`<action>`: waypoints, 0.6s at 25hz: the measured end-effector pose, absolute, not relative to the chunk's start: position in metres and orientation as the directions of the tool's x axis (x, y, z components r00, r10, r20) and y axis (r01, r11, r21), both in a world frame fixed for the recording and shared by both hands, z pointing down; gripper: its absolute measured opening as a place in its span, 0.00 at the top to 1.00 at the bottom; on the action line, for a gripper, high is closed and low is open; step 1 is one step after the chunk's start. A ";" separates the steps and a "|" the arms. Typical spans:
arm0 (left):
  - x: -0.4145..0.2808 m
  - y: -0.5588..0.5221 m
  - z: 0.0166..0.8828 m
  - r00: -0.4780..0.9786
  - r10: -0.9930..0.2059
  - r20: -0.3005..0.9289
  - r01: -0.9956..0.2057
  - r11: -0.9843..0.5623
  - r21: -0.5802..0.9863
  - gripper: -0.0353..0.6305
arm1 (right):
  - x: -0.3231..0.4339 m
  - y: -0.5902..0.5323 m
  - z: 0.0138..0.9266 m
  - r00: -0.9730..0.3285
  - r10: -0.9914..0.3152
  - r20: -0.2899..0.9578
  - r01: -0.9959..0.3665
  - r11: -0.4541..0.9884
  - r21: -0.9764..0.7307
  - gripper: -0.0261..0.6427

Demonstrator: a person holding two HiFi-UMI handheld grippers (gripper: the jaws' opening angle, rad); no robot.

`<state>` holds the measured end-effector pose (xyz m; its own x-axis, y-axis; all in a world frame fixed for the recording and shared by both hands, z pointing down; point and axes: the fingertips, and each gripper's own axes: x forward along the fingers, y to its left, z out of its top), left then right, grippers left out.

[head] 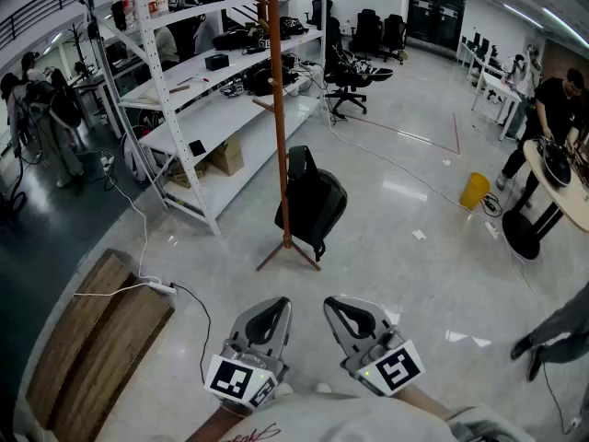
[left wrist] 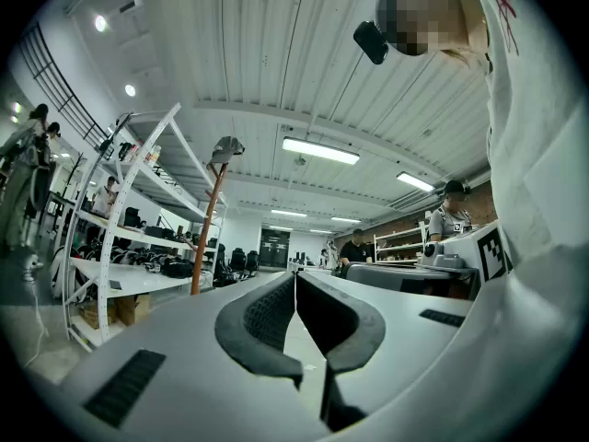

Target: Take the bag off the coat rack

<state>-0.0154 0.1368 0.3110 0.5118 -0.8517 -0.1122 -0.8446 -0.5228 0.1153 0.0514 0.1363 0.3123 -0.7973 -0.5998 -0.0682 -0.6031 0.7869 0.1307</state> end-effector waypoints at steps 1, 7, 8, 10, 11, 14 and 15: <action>-0.017 0.136 0.310 0.511 -0.852 -0.115 -0.846 -0.522 0.112 0.92 | 0.049 0.135 0.311 -0.796 -0.601 -0.071 -0.605 0.786 0.129 0.93; -0.027 0.132 0.307 0.504 -0.855 -0.122 -0.849 -0.517 0.109 0.92 | 0.040 0.131 0.308 -0.788 -0.610 -0.080 -0.615 0.780 0.117 0.93; -0.028 0.131 0.307 0.502 -0.856 -0.123 -0.850 -0.515 0.110 0.92 | 0.039 0.130 0.308 -0.788 -0.611 -0.078 -0.616 0.780 0.115 0.93; -0.029 0.130 0.307 0.499 -0.858 -0.122 -0.852 -0.512 0.114 0.92 | 0.038 0.130 0.309 -0.787 -0.613 -0.072 -0.617 0.778 0.116 0.93; -0.029 0.129 0.308 0.499 -0.858 -0.121 -0.852 -0.511 0.117 0.92 | 0.038 0.129 0.309 -0.786 -0.615 -0.068 -0.618 0.777 0.117 0.93; -0.029 0.127 0.310 0.500 -0.858 -0.117 -0.850 -0.512 0.124 0.92 | 0.039 0.126 0.313 -0.784 -0.618 -0.056 -0.620 0.776 0.114 0.93; -0.028 0.126 0.311 0.499 -0.859 -0.116 -0.851 -0.511 0.125 0.92 | 0.040 0.125 0.314 -0.784 -0.618 -0.054 -0.620 0.776 0.112 0.93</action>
<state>-0.0282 0.1261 0.3109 0.4987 -0.8589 -0.1164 -0.8506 -0.5108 0.1250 0.0395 0.1254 0.3144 -0.7840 -0.6184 -0.0542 -0.6202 0.7764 0.1119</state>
